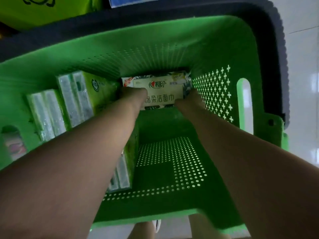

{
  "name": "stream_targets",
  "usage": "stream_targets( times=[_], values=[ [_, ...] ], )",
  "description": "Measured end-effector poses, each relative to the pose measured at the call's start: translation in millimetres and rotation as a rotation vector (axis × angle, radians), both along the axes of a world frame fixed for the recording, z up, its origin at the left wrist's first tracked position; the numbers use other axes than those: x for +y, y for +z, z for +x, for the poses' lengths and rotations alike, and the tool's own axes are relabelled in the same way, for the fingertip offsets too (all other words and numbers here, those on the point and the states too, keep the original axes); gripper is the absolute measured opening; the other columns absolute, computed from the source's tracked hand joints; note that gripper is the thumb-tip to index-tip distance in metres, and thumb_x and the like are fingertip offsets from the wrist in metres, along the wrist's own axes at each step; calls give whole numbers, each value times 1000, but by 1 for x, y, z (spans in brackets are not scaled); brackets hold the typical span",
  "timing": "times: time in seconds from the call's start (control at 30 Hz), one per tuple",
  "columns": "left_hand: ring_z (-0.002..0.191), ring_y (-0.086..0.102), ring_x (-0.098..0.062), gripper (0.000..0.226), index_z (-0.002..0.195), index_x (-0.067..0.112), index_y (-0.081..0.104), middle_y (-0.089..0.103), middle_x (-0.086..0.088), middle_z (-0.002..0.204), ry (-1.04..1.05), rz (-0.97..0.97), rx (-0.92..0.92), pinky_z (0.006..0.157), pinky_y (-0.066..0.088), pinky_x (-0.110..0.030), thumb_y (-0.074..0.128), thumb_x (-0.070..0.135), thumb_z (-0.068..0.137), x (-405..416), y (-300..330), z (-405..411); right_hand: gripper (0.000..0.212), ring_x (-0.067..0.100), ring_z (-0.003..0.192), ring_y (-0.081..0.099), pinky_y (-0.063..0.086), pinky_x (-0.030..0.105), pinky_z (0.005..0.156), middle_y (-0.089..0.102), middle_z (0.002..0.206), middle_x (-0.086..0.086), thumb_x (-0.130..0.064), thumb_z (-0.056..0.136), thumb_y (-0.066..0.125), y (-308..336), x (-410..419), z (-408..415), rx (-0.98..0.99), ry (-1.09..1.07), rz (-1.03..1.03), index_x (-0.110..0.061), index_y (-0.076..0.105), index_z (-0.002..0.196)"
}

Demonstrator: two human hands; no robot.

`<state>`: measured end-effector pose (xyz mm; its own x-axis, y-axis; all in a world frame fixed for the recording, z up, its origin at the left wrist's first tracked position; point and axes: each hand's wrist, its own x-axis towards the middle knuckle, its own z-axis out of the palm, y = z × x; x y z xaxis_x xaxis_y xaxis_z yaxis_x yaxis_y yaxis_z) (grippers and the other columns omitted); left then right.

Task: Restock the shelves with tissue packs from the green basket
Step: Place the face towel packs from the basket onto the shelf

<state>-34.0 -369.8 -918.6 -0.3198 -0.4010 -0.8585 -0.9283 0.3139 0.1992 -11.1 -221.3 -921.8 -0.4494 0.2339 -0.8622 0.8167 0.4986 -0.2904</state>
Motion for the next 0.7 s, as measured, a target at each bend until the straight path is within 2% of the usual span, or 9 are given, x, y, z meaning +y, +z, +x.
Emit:
stream_targets(
  times=[0.1,0.23,0.3,0.37,0.4,0.43,0.5,0.57,0.7],
  values=[
    [63,52,-12,25,110,12,59,65,-5,93,-7,-11,-24,45,34,-23,48,16,89,0,-2,-6,51,23,95,55,44,23,59,54,121,11,-8,84,58,-8,1,-2,-54,-101,-39,-6,36,130],
    [58,53,-12,29,113,13,58,62,-2,80,18,-15,-42,34,36,-17,49,16,86,5,4,-10,55,21,97,48,40,18,55,45,129,13,-4,88,52,1,-1,-9,-239,-154,-82,-2,27,138],
    [60,56,-13,31,113,13,56,61,-3,77,-6,-14,-42,30,36,-12,51,19,83,9,14,-8,55,20,91,48,42,23,53,45,128,14,-8,89,51,11,-3,-4,-306,-143,-54,-2,29,139],
    [72,61,-17,44,115,14,53,63,-5,91,-24,0,-37,43,46,-19,55,28,72,13,27,-7,55,25,100,53,51,31,75,47,129,14,-12,88,52,22,-2,6,-339,-153,-87,-6,33,139],
    [86,61,-21,58,120,15,50,62,-7,104,-59,-17,-43,55,51,-27,56,33,65,15,35,-6,55,28,107,52,49,34,86,48,130,15,-13,87,53,28,0,11,-352,-179,-104,-6,34,139],
    [102,58,-26,71,127,16,45,56,-10,119,-118,-66,-53,71,53,-36,57,36,60,15,44,-6,55,29,111,51,46,33,89,49,129,15,-15,87,54,36,1,14,-364,-198,-105,-6,35,138],
    [121,44,-32,83,137,15,35,43,-12,135,-215,-170,-56,93,46,-47,61,38,62,15,65,-5,53,27,108,50,41,29,83,51,127,15,-17,87,55,53,4,15,-372,-217,-100,-4,37,135],
    [125,38,-34,80,138,11,31,38,-14,138,-247,-211,-33,100,39,-48,63,35,69,16,91,-3,47,24,98,49,41,28,76,53,122,14,-17,89,54,72,6,12,-367,-214,-89,-3,41,132],
    [130,28,-33,74,136,4,30,31,-17,142,-358,-325,59,103,30,-44,62,36,77,20,146,1,26,23,94,51,44,33,84,56,103,11,-20,92,47,118,11,4,-353,-223,-98,-4,53,112]
  ],
)
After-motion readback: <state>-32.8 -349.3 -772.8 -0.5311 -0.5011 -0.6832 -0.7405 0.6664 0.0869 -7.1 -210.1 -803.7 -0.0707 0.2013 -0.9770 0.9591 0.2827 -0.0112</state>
